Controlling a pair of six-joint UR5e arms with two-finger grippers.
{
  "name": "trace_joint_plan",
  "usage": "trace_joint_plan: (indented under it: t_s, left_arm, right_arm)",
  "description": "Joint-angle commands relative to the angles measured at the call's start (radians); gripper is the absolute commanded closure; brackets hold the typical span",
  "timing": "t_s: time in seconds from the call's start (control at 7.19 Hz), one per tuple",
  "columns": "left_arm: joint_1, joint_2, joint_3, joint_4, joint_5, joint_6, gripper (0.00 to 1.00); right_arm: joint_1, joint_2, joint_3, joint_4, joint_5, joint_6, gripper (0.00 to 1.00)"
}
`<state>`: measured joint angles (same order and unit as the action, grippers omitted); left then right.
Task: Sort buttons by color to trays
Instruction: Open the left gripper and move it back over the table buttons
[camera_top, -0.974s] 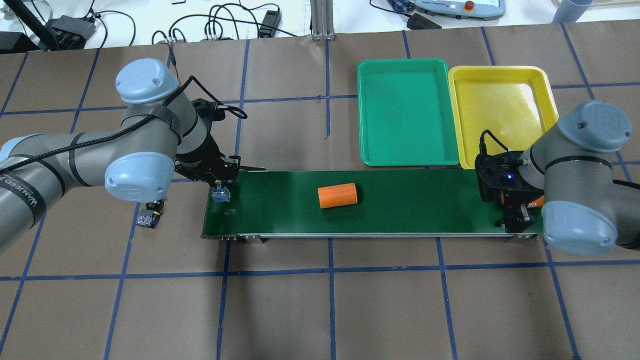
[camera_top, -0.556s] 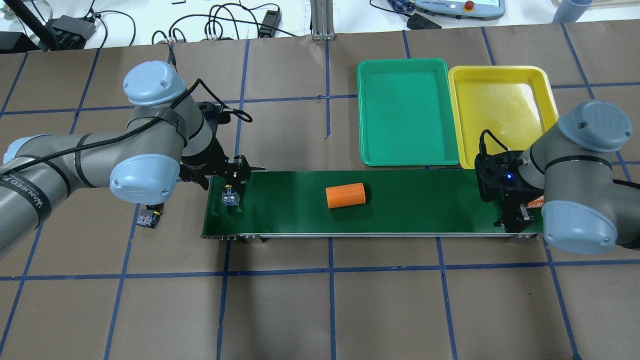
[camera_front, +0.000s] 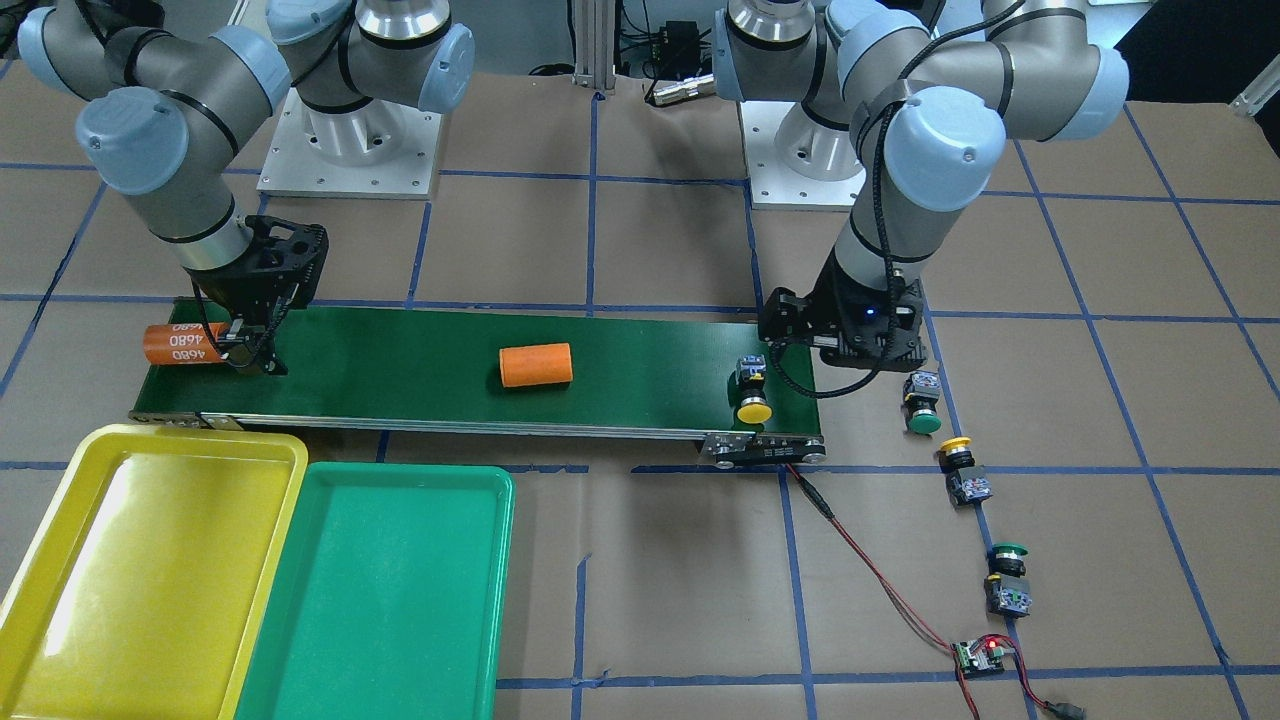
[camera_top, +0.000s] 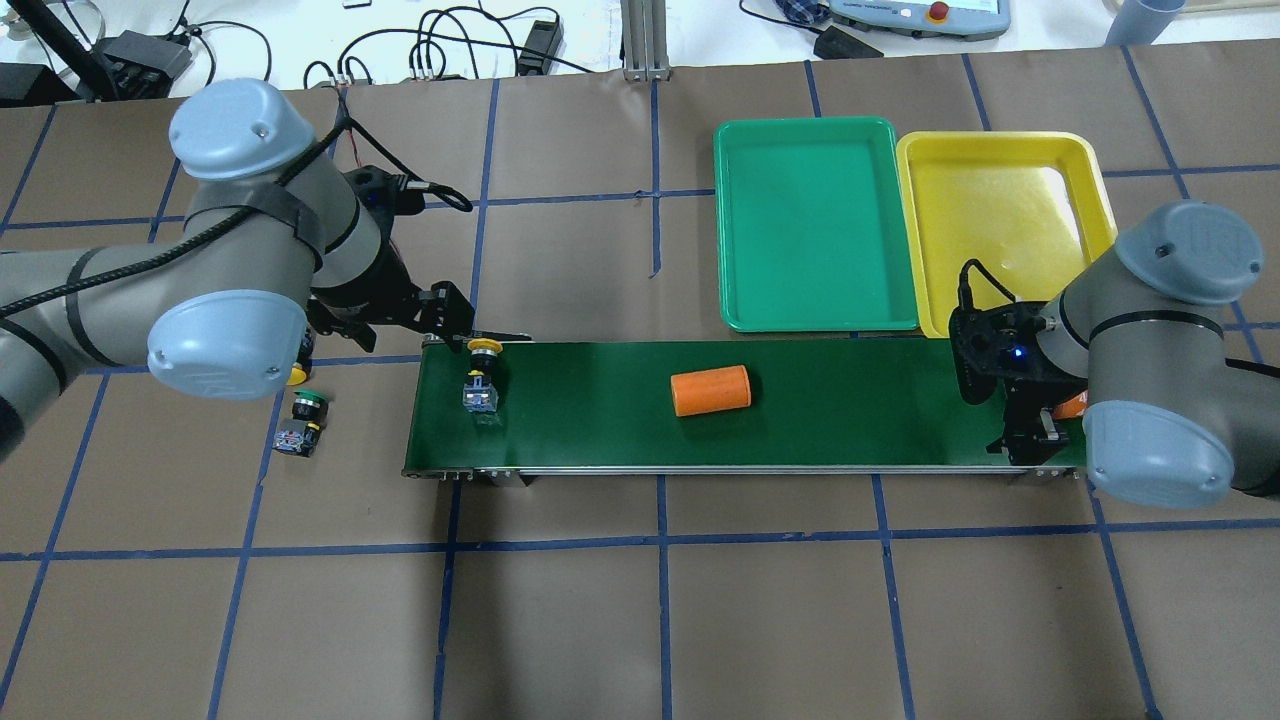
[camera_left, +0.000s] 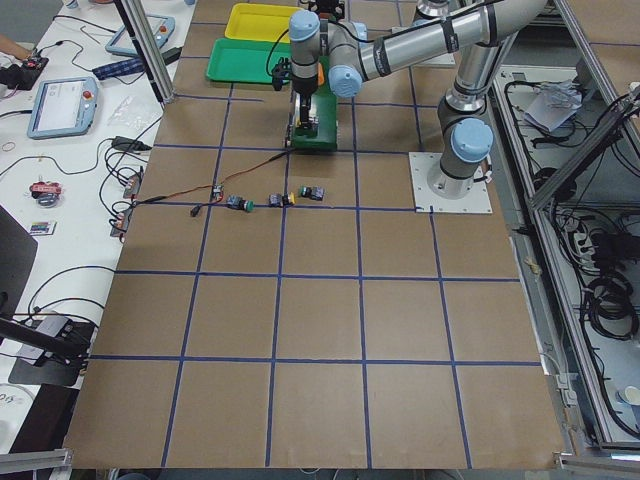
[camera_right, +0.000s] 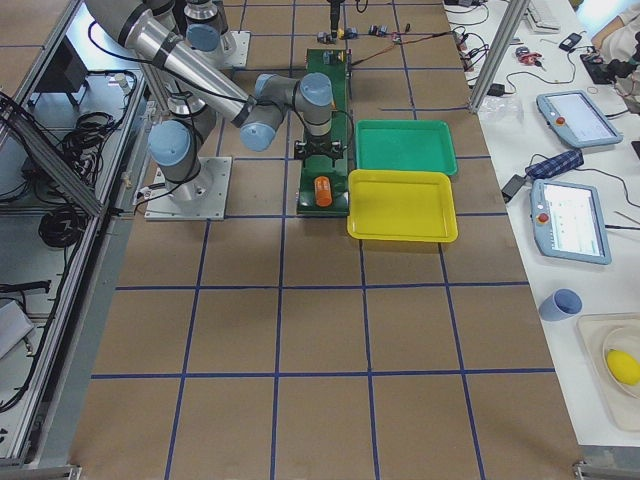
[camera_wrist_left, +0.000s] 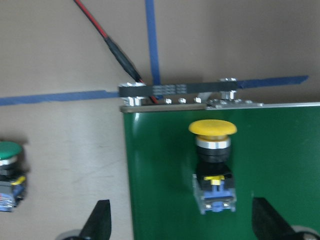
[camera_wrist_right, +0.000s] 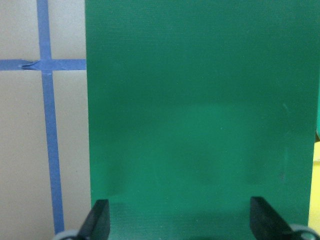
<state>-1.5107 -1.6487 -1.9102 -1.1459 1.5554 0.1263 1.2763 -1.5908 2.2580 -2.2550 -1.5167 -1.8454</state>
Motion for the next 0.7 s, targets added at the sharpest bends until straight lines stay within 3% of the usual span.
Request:
trace_joint_plan:
  t_s: [0.0, 0.14, 0.56]
  left_arm:
    - [0.212, -0.043, 0.043, 0.002, 0.002, 0.129, 0.0]
    - [0.258, -0.08, 0.056, 0.021, -0.003, 0.254, 0.0]
    - [0.291, -0.239, 0.164, 0.147, 0.0, 0.35, 0.0]
  right_arm:
    - [0.0, 0.0, 0.0, 0.0, 0.001, 0.0, 0.0]
    - [0.0, 0.0, 0.0, 0.0, 0.0, 0.0, 0.0]
    - [0.0, 0.0, 0.0, 0.0, 0.001, 0.0, 0.0]
